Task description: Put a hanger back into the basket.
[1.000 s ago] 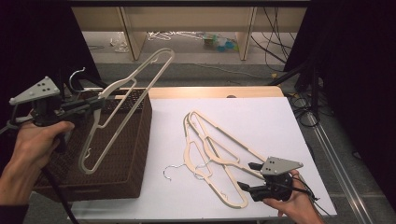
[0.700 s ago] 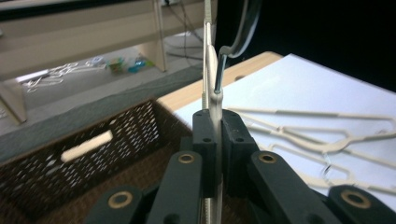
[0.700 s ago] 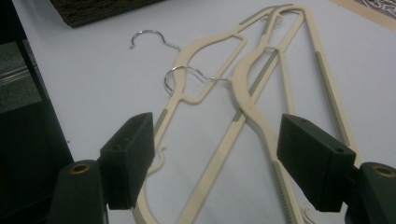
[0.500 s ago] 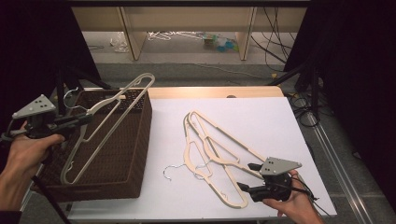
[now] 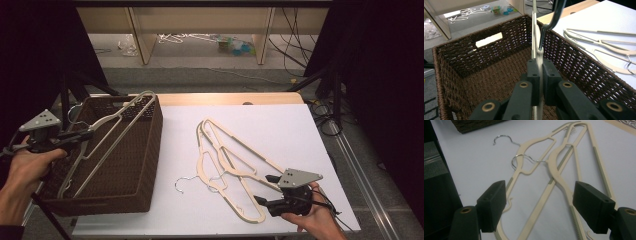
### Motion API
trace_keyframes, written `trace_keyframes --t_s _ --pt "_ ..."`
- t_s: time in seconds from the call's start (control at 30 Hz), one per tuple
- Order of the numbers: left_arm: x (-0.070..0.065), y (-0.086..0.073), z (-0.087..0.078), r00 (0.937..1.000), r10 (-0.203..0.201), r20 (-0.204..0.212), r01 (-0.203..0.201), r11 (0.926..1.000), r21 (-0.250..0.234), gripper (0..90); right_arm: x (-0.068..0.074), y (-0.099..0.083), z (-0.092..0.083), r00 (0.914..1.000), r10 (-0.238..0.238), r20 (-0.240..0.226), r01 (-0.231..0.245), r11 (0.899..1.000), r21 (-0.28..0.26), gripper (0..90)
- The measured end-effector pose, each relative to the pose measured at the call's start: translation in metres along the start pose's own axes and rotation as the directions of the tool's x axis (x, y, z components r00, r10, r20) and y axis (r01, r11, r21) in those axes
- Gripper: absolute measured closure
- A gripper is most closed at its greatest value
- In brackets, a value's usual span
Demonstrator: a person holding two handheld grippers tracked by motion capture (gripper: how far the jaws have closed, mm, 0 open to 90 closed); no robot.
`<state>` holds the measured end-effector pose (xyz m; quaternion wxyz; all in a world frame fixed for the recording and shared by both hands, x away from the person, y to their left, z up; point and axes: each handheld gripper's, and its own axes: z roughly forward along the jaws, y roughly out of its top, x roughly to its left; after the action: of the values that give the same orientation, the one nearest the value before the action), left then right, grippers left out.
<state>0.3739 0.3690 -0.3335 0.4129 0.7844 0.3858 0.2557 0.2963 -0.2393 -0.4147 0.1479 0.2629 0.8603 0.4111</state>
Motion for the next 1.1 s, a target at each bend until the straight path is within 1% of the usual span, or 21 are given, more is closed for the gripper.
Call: trace_keyframes --t_s 0.03,0.2,0.23,0.27,0.3,0.37,0.4,0.43,0.5,0.53,0.57,0.6,0.63,0.67,0.7,0.73,0.9,0.97,1.0,1.03,1.1 --pt "0.001 0.0 0.001 0.9999 0.013 -0.003 -0.013 0.9999 0.005 85.4 0.0 0.0 0.0 1.0 0.002 0.003 -0.002 1.0 -0.001 28.1" --pt "0.002 0.0 0.009 0.9995 0.007 -0.032 -0.005 0.9984 0.057 85.3 0.0 -0.001 0.001 1.0 0.004 -0.002 -0.004 1.0 0.006 28.0" --pt "0.008 -0.001 0.012 0.9979 0.053 -0.039 -0.048 0.992 0.117 85.3 0.001 -0.001 0.001 1.0 0.004 -0.001 -0.004 1.0 0.007 28.0" --pt "0.01 -0.001 0.012 0.9963 0.076 -0.041 -0.07 0.9878 0.139 85.3 0.001 -0.001 0.001 1.0 0.003 -0.002 -0.003 1.0 0.007 28.0" --pt "0.011 -0.003 0.016 0.9978 0.046 -0.048 -0.04 0.9905 0.132 85.3 0.001 -0.001 0.001 1.0 0.002 -0.003 -0.002 1.0 0.007 28.0" --pt "0.016 -0.003 0.017 0.9952 0.088 -0.042 -0.081 0.9844 0.156 85.3 0.001 -0.001 0.001 1.0 0.003 -0.002 -0.003 1.0 0.007 28.0" --pt "0.016 -0.003 0.017 0.9952 0.088 -0.042 -0.081 0.9844 0.156 85.3 0.0 -0.001 0.001 1.0 0.004 -0.002 -0.004 1.0 0.008 28.0" --pt "0.014 -0.007 0.024 0.9983 0.046 -0.036 -0.042 0.9926 0.114 85.3 0.0 -0.001 0.001 1.0 0.003 -0.003 -0.003 1.0 0.007 28.0" --pt "0.015 -0.01 0.029 0.9983 0.053 -0.022 -0.05 0.9898 0.134 85.3 0.0 -0.002 0.002 1.0 0.001 -0.005 -0.001 1.0 0.01 28.0" --pt "0.013 -0.011 0.031 0.9992 0.034 -0.022 -0.031 0.9892 0.143 85.2 0.0 -0.002 0.002 1.0 0.001 -0.006 -0.001 1.0 0.011 28.0" --pt "0.005 -0.015 0.035 0.9962 -0.083 -0.027 0.086 0.9878 0.13 85.2 0.0 -0.002 0.002 1.0 0.001 -0.007 -0.001 1.0 0.011 28.0" --pt "0.01 -0.016 0.04 0.9999 -0.017 -0.003 0.017 0.9923 0.123 85.2 0.0 -0.001 0.002 1.0 0.001 -0.007 -0.001 1.0 0.012 28.0" --pt "0.01 -0.016 0.04 0.9999 -0.017 -0.003 0.017 0.9923 0.123 85.2 0.0 -0.001 0.002 1.0 0.001 -0.007 -0.001 1.0 0.012 28.0" --pt "0.008 -0.02 0.045 0.9986 -0.052 -0.012 0.053 0.9898 0.132 85.1 0.0 -0.001 0.002 1.0 -0.001 -0.006 0.001 1.0 0.009 28.0" --pt "0.009 -0.02 0.045 0.9997 -0.022 -0.009 0.023 0.9885 0.149 85.1 0.0 -0.001 0.002 1.0 -0.001 -0.005 0.001 1.0 0.009 28.0" --pt "0.008 -0.022 0.049 0.999 -0.044 -0.008 0.045 0.9885 0.144 85.0 0.0 -0.001 0.002 1.0 0.0 -0.005 0.001 1.0 0.01 28.0" --pt "0.007 -0.025 0.06 0.9985 -0.05 -0.02 0.053 0.9859 0.159 83.9 0.0 -0.002 0.003 0.9999 -0.002 -0.011 0.002 1.0 0.018 28.0" --pt "0.009 -0.025 0.062 0.9966 -0.062 -0.053 0.07 0.9862 0.151 82.9 0.0 -0.002 0.003 0.9999 -0.001 -0.011 0.001 1.0 0.018 28.0" --pt "0.012 -0.025 0.06 0.9973 -0.032 -0.067 0.044 0.9817 0.185 81.9 0.0 -0.002 0.003 1.0 0.0 -0.007 0.0 1.0 0.016 28.0" --pt "0.01 -0.026 0.061 0.9929 -0.07 -0.096 0.085 0.9825 0.166 80.9 -0.001 -0.003 0.003 1.0 -0.001 -0.007 0.001 1.0 0.017 28.0" --pt "0.01 -0.028 0.059 0.9838 -0.108 -0.143 0.134 0.9743 0.182 78.6 -0.001 -0.003 0.002 1.0 0.005 -0.007 -0.005 1.0 0.02 27.9"
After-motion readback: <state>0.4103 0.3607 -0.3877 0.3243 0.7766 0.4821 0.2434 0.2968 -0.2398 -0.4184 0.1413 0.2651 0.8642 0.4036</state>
